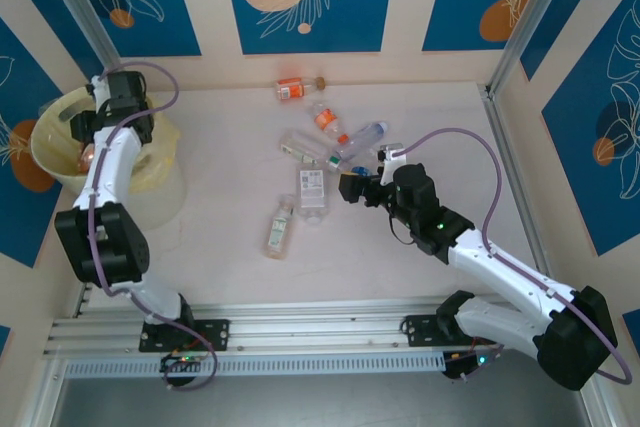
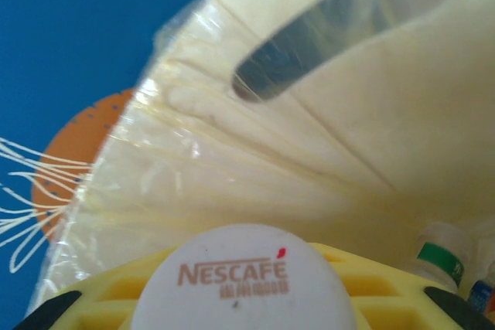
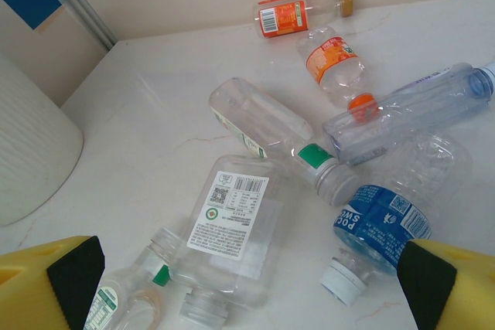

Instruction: Put the plastic bottles in the bin

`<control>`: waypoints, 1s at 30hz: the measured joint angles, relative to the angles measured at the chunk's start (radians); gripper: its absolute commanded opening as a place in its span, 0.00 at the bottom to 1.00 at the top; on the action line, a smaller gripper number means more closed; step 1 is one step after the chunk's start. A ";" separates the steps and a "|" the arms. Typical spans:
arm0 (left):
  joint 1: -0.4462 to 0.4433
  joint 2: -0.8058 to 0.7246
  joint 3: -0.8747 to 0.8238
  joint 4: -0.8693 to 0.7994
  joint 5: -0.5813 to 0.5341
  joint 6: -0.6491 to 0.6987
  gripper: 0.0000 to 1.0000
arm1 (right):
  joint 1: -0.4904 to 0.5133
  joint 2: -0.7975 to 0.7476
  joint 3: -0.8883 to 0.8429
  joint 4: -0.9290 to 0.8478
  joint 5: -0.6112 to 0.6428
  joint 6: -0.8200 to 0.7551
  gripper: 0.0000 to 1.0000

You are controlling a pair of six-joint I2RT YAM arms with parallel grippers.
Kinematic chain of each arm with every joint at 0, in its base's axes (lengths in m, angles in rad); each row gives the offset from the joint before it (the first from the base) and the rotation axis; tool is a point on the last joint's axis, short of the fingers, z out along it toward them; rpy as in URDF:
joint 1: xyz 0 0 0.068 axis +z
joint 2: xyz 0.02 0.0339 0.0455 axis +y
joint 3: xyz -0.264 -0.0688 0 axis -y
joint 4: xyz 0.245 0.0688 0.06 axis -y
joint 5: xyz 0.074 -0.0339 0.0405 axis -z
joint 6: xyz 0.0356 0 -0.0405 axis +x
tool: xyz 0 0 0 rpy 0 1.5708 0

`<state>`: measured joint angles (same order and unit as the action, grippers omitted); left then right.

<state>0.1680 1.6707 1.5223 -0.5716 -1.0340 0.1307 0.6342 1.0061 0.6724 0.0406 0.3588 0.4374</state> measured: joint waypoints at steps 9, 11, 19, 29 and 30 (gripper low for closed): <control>0.042 0.053 0.150 -0.092 -0.026 -0.034 0.98 | -0.001 0.000 0.000 -0.004 0.000 0.000 0.99; 0.046 0.053 0.185 -0.098 -0.033 -0.039 1.00 | -0.001 0.000 0.000 -0.004 0.000 0.001 0.99; 0.050 0.057 0.264 -0.149 -0.013 -0.071 1.00 | -0.003 -0.002 0.000 -0.011 0.000 0.002 1.00; 0.049 0.029 0.263 -0.201 0.156 -0.133 1.00 | -0.003 -0.002 0.000 -0.027 0.000 0.017 1.00; 0.046 0.017 0.263 -0.203 0.179 -0.138 1.00 | -0.003 -0.002 0.000 -0.028 0.000 0.019 1.00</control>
<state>0.2142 1.6878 1.7855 -0.7746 -0.8551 -0.0078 0.6315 1.0042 0.6724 0.0128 0.3588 0.4564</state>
